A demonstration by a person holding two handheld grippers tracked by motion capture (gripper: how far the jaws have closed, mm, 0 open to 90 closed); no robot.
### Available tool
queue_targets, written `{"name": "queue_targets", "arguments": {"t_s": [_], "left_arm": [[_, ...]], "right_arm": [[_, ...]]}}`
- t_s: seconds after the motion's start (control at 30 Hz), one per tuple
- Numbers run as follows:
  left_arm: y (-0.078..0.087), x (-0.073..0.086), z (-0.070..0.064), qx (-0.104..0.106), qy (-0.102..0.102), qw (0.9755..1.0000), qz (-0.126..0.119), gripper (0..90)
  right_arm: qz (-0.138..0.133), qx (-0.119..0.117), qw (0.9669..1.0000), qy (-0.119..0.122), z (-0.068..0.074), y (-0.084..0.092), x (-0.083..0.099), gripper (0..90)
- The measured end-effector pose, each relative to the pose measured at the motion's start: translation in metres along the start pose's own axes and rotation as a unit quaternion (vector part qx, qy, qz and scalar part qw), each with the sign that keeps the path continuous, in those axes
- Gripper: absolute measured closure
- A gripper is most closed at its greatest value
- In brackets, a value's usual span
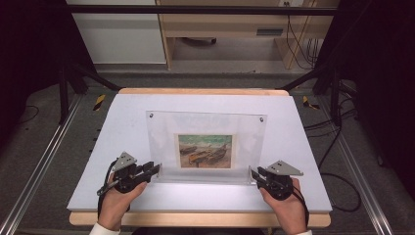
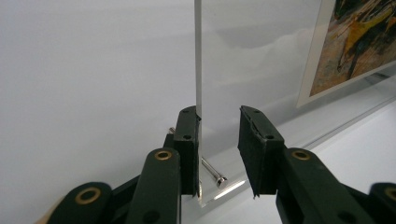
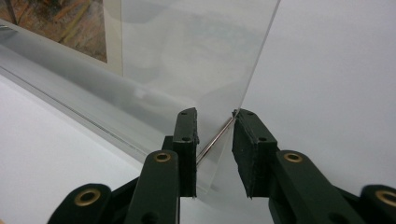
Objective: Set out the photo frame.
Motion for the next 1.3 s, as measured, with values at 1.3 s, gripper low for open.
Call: {"name": "queue_targets", "arguments": {"t_s": [1.3], "left_arm": [[0.004,0.011,-0.005,-0.003,-0.030,0.9994,0.016,65.0]], "right_arm": [[0.015,-0.002,0.9999,-0.001,0.005,0.003,0.010,71.5]]}}
Point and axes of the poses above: each handheld gripper's, and its own axes: y roughly backward along the jaws, x roughly out of its underside, z roughly to its left, the point moved 9 cm from there along -y, roughly forward along the jaws, and after that the axes turned 13 degrees about -x, right-handed, at the moved point
